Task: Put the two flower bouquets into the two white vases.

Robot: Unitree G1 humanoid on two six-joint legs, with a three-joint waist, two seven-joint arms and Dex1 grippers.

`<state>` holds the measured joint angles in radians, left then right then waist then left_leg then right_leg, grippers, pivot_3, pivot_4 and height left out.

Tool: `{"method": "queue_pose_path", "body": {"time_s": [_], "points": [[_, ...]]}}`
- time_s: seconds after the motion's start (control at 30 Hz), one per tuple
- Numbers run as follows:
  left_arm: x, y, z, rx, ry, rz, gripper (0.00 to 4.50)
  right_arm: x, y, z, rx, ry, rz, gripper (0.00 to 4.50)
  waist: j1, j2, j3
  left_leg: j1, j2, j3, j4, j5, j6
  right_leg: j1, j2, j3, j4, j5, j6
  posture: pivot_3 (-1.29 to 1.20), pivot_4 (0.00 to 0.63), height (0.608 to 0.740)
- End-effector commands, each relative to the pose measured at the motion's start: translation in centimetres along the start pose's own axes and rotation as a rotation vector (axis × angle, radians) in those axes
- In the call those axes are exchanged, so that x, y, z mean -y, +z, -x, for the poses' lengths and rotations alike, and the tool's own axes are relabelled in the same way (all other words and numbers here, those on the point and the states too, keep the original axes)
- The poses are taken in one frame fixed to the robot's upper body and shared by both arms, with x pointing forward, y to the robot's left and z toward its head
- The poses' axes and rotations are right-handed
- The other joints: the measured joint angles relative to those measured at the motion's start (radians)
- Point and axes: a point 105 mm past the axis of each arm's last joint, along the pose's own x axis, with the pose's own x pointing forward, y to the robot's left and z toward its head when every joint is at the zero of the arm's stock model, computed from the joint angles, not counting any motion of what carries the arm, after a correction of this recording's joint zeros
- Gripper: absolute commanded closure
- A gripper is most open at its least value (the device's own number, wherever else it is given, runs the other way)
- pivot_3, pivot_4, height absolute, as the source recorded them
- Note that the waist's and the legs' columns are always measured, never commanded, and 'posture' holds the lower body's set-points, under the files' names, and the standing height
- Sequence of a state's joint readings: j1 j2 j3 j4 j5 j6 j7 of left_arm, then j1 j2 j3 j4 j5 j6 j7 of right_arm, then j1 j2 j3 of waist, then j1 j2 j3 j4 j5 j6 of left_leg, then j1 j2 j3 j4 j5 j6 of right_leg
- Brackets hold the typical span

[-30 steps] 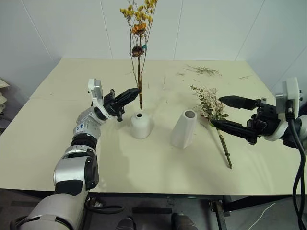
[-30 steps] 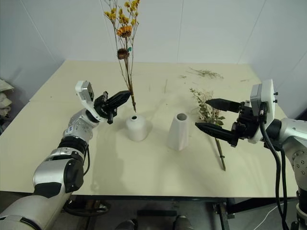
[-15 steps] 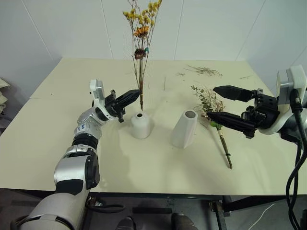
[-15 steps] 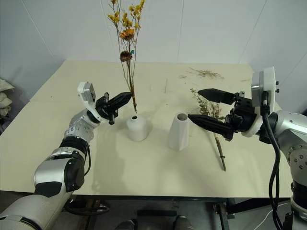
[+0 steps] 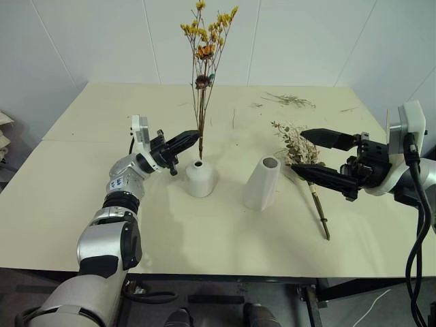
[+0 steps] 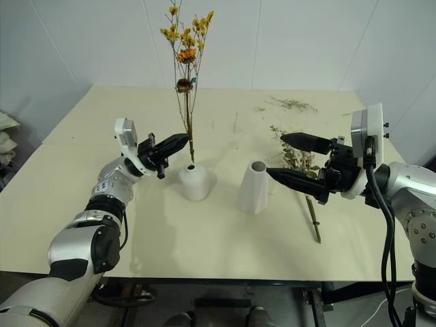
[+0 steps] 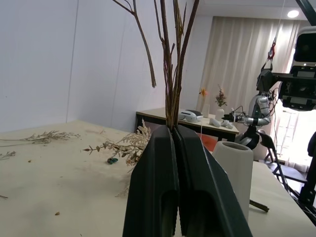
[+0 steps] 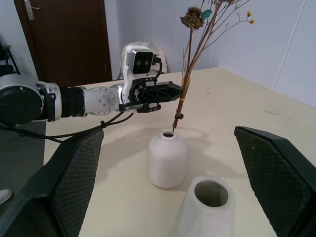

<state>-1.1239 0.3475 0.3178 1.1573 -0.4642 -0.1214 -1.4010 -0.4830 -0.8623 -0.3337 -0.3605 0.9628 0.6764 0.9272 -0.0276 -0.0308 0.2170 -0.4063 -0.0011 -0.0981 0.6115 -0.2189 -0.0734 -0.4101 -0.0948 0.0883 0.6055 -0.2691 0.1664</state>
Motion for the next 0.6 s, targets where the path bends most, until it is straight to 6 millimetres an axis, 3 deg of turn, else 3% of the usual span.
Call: {"method": "queue_pose_path", "body": {"time_s": [0.03, 0.6], "points": [[0.0, 0.2, 0.7, -0.012, -0.001, -0.022, 4.46, -0.4, 0.7, 0.1, 0.012, 0.001, 0.046, 0.0, 0.0, 0.0, 0.0, 0.0, 0.0, 0.0, 0.0, 0.0, 0.0, 0.0, 0.0, 0.0, 0.0, 0.0, 0.0, 0.0, 0.15, 0.74], [0.3, -1.3, 1.4, -0.062, 0.013, -0.014, 4.46, -0.2, 0.4, -0.1, 0.004, -0.004, 0.045, 0.0, 0.0, 0.0, 0.0, 0.0, 0.0, 0.0, 0.0, 0.0, 0.0, 0.0, 0.0, 0.0, 0.0, 0.0, 0.0, 0.0, 0.15, 0.74]]}}
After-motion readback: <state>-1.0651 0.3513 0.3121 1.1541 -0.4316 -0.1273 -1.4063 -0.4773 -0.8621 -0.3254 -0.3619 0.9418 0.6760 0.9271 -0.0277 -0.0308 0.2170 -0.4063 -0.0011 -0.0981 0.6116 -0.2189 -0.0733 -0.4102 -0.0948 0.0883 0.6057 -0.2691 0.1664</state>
